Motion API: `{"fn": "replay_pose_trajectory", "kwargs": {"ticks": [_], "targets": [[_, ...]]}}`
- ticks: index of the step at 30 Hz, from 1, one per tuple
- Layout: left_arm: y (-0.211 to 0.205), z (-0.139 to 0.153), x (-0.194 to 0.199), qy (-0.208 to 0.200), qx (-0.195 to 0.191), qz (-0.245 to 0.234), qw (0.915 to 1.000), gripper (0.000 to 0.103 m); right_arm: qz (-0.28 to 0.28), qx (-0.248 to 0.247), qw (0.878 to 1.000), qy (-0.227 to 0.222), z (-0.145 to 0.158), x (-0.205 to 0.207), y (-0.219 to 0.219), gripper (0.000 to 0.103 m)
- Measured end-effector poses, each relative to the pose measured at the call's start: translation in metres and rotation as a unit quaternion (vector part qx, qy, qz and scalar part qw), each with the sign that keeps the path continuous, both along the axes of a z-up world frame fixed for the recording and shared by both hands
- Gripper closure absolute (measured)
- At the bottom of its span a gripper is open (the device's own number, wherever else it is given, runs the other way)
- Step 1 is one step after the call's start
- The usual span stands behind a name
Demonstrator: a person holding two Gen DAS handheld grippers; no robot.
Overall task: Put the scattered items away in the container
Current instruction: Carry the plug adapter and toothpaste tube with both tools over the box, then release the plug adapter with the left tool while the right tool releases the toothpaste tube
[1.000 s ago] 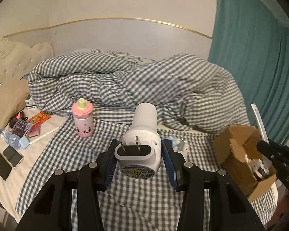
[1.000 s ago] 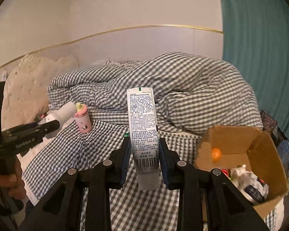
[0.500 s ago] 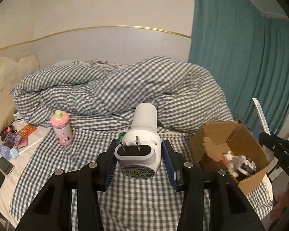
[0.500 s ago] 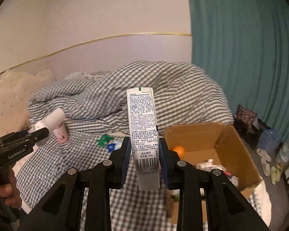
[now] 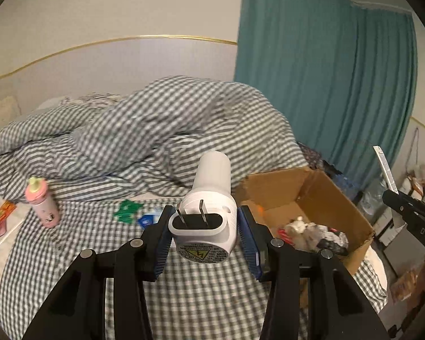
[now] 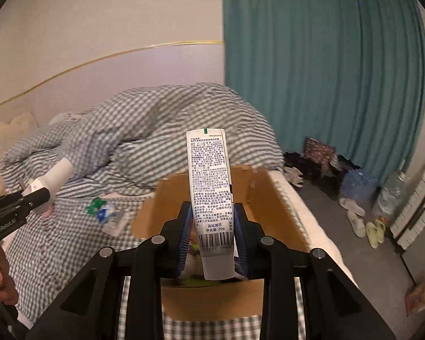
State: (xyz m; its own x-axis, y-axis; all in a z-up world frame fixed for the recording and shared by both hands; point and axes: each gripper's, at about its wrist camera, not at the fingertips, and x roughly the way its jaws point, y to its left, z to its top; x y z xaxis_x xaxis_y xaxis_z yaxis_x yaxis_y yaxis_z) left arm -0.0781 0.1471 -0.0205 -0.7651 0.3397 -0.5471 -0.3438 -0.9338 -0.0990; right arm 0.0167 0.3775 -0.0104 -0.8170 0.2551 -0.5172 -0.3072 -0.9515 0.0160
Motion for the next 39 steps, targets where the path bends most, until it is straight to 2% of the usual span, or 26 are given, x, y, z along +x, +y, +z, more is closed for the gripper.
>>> {"fn": "replay_pose_trajectory", "kwargs": {"ticks": [9,18,31,35,39], "targets": [[0.057,-0.004,-0.01,-0.004,-0.003,-0.035,0.9994,0.057,-0.038,0.002,0.999,-0.01,-0.008,0.012,0.044,0.075],[0.111,-0.017,-0.016,-0.013,-0.014,-0.069,0.9974,0.057,-0.051,-0.002,0.999,-0.019,-0.018,0.01,0.077,0.075],[0.182,-0.076,-0.053,-0.078,-0.059,-0.124,0.9876,0.057,-0.039,-0.014,0.998,-0.038,-0.044,-0.013,0.099,0.075],[0.194,-0.089,-0.057,-0.087,-0.07,-0.133,0.9849,0.052,-0.033,-0.018,0.998,-0.046,-0.054,-0.022,0.101,0.075],[0.186,-0.085,-0.056,-0.075,-0.06,-0.131,0.9868,0.037,-0.024,-0.019,0.998,-0.052,-0.061,-0.034,0.1,0.075]]}}
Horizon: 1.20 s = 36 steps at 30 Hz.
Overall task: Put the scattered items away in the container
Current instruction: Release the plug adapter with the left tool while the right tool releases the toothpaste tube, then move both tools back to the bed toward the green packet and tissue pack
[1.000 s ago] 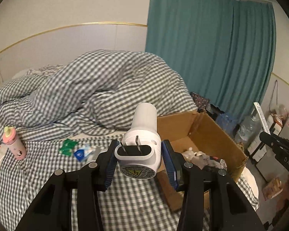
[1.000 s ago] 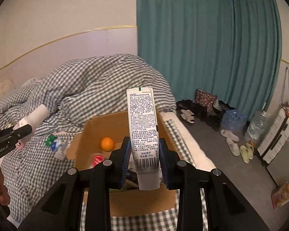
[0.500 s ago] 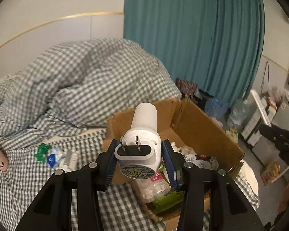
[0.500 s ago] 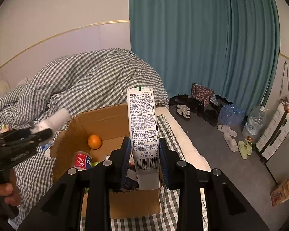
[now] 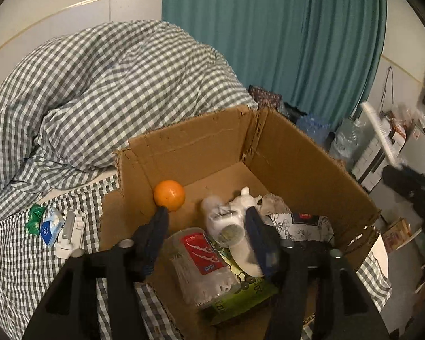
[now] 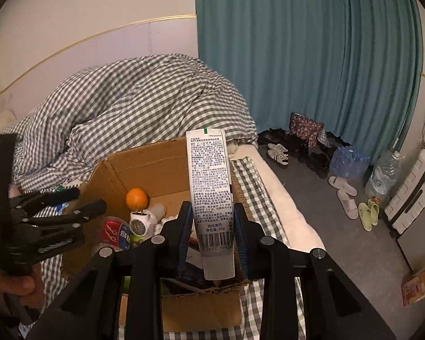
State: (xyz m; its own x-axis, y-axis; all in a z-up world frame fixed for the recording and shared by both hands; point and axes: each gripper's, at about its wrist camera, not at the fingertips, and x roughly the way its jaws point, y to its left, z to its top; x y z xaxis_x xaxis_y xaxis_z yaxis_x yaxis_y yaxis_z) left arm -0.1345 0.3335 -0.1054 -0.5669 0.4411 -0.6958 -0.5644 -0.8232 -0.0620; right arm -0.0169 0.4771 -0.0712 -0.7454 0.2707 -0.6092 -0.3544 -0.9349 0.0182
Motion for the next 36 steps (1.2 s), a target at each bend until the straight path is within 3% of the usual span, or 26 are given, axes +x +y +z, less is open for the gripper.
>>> {"fn": "replay_pose_trajectory", "kwargs": {"ticks": [2,6,9,15,20,21,22,25,31,36], "targets": [[-0.009,0.007,-0.001,0.012,0.005,0.008,0.9999,0.033,0.007,0.0,1.0,-0.002,-0.003,-0.007,-0.002,0.075],[-0.031,0.026,-0.001,0.031,0.021,0.03,0.9988,0.011,0.024,0.001,1.0,-0.01,-0.007,-0.024,-0.01,0.075],[-0.053,0.038,-0.003,0.038,0.037,0.053,0.9972,0.004,0.038,0.002,0.999,-0.024,-0.014,-0.041,-0.017,0.075],[-0.089,0.045,-0.006,0.036,0.055,0.076,0.9949,0.0,0.076,-0.004,0.993,-0.089,-0.042,-0.078,-0.032,0.075],[-0.112,0.043,-0.008,0.034,0.058,0.095,0.9932,0.0,0.071,0.005,0.989,-0.133,-0.063,-0.096,-0.038,0.074],[-0.116,0.042,-0.01,0.032,0.06,0.098,0.9929,0.0,0.066,0.007,0.988,-0.142,-0.067,-0.097,-0.039,0.07],[-0.119,0.042,-0.011,0.029,0.062,0.098,0.9928,0.0,0.062,0.009,0.987,-0.146,-0.068,-0.098,-0.039,0.057],[-0.127,0.04,-0.015,0.018,0.071,0.099,0.9924,0.0,0.053,0.015,0.99,-0.13,-0.063,-0.093,-0.042,0.03],[-0.137,0.048,-0.008,0.028,0.082,0.104,0.9908,0.0,0.04,0.041,0.997,-0.047,-0.024,-0.073,-0.053,0.016],[-0.146,0.065,0.006,0.053,0.084,0.108,0.9892,0.0,0.034,0.074,0.995,0.053,0.02,-0.04,-0.072,0.005]]}}
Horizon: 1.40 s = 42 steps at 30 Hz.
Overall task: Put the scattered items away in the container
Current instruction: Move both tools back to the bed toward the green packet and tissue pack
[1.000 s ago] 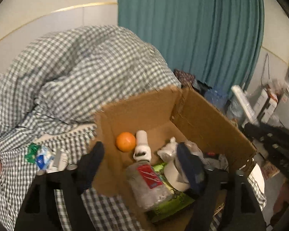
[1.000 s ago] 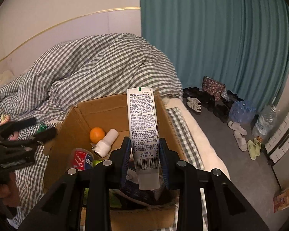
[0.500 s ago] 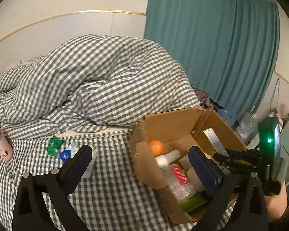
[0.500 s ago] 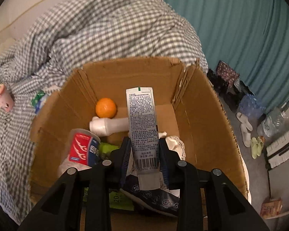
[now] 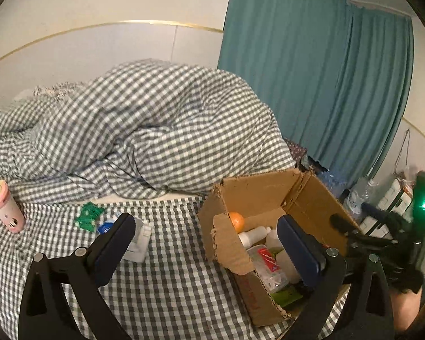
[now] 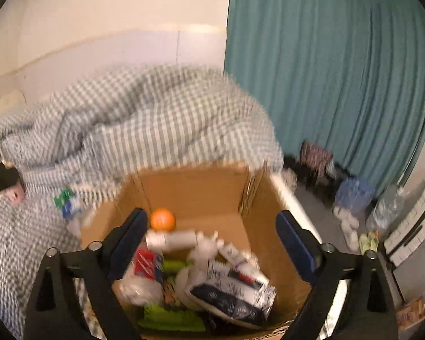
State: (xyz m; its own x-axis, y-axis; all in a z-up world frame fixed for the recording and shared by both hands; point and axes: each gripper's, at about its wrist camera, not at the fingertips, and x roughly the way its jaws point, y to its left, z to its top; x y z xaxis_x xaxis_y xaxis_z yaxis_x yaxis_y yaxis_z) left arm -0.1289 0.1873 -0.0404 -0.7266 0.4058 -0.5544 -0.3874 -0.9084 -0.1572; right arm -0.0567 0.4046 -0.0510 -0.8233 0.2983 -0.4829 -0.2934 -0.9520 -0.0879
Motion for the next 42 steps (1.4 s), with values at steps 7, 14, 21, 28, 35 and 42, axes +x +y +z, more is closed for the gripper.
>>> {"fn": "replay_pose_trajectory", "kwargs": {"ticks": [7,14,21,28,35,42], "targets": [[-0.029,0.023,0.023,0.033,0.002,0.019,0.9993,0.0,0.024,0.043,0.99,0.135,0.054,0.046,-0.046,0.0],[-0.076,0.04,0.04,0.06,-0.008,0.054,0.9967,0.0,0.065,0.073,0.978,0.184,0.081,0.058,-0.104,0.0],[-0.136,0.047,0.048,0.071,-0.019,0.101,0.9922,0.0,0.094,0.066,0.975,0.191,0.087,0.048,-0.15,0.0],[-0.187,0.046,0.053,0.078,-0.037,0.15,0.9849,0.0,0.128,0.048,0.976,0.169,0.081,0.03,-0.19,0.0],[-0.234,0.04,0.051,0.07,-0.046,0.193,0.9776,0.0,0.152,0.042,0.976,0.148,0.074,0.012,-0.226,0.0],[-0.269,0.034,0.049,0.069,-0.051,0.221,0.9715,0.0,0.169,0.044,0.976,0.132,0.06,-0.009,-0.254,0.0]]}}
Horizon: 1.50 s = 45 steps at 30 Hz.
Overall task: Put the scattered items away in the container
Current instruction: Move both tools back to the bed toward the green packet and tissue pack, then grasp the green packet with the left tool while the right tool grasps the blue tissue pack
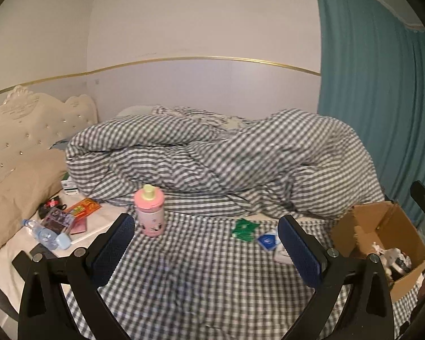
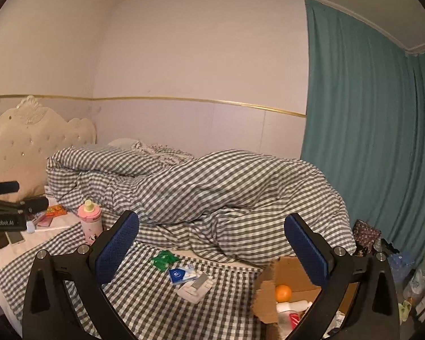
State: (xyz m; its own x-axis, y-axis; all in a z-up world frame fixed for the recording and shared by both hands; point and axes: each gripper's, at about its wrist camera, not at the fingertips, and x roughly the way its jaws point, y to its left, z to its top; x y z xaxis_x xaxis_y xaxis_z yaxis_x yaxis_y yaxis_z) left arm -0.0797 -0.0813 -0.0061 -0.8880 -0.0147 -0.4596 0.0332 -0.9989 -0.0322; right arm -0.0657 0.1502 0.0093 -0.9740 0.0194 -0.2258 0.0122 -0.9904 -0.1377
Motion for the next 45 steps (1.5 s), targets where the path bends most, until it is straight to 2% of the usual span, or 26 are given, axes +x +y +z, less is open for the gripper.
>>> {"fn": "replay_pose_trajectory", "kwargs": {"ticks": [3,9,16,21,28,33,40,42,45], "targets": [[-0.011,-0.012,-0.011,-0.019,-0.005,0.012,0.9997,0.0,-0.006,0.006,1.0,-0.03,-0.015,-0.013,-0.006,0.0],[-0.019,-0.032,-0.029,-0.037,-0.002,0.011,0.9993,0.0,-0.007,0.001,0.999,-0.053,-0.034,-0.033,-0.004,0.0],[-0.012,-0.058,-0.063,-0.065,-0.012,0.004,0.9978,0.0,-0.013,-0.001,0.995,-0.095,-0.059,-0.068,-0.003,0.0],[0.001,-0.084,-0.096,-0.096,-0.017,-0.01,0.9952,0.0,-0.025,-0.004,0.989,-0.148,-0.085,-0.1,0.003,0.0],[0.026,-0.135,-0.153,-0.155,-0.028,-0.043,0.9865,0.0,-0.036,-0.029,0.974,-0.22,-0.127,-0.147,0.028,0.0],[0.049,-0.166,-0.191,-0.177,-0.037,-0.066,0.9813,0.0,-0.04,-0.035,0.954,-0.295,-0.17,-0.186,0.039,0.0],[0.082,-0.201,-0.248,-0.204,-0.051,-0.099,0.9727,0.0,-0.033,-0.048,0.946,-0.318,-0.209,-0.209,0.037,0.0],[0.093,-0.216,-0.266,-0.218,-0.076,-0.104,0.9675,0.0,-0.031,-0.043,0.946,-0.321,-0.214,-0.212,0.036,0.0],[0.105,-0.236,-0.286,-0.233,-0.08,-0.123,0.9613,0.0,-0.03,-0.041,0.945,-0.323,-0.222,-0.215,0.037,0.0]]}}
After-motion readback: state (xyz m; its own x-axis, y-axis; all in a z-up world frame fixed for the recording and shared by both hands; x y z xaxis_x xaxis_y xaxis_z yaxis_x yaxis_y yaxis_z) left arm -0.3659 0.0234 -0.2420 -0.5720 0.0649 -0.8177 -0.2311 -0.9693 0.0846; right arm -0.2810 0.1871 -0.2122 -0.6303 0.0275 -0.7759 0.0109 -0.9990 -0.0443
